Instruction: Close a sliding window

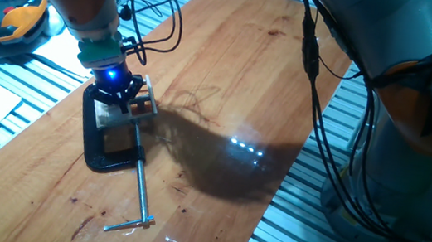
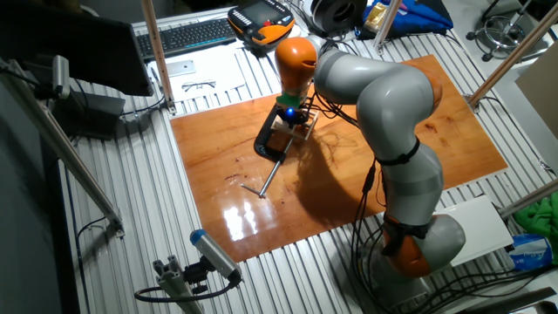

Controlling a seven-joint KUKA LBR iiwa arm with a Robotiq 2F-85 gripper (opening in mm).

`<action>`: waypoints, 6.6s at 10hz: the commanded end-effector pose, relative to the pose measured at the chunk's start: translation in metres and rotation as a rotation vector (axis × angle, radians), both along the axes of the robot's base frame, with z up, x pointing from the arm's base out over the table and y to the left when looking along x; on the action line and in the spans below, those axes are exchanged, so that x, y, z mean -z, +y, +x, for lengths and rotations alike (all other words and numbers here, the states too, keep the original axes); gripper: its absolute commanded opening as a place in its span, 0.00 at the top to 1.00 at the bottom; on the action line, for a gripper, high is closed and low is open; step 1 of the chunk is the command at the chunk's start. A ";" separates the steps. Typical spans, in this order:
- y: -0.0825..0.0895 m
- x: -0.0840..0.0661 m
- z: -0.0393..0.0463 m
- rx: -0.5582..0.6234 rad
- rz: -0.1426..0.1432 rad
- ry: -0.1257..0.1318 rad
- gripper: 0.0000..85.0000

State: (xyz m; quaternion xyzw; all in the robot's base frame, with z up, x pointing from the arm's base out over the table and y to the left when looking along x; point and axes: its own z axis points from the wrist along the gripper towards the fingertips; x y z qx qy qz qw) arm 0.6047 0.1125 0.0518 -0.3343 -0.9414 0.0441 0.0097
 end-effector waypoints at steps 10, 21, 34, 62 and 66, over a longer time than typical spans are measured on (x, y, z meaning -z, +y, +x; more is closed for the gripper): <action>-0.001 0.007 -0.0002 0.010 -0.002 -0.003 1.00; -0.005 0.005 -0.0026 0.000 -0.011 0.002 1.00; -0.014 0.005 -0.0061 -0.016 -0.024 0.005 1.00; -0.025 0.001 -0.0139 -0.041 -0.042 0.031 1.00; -0.020 -0.009 -0.0099 -0.029 -0.045 0.045 1.00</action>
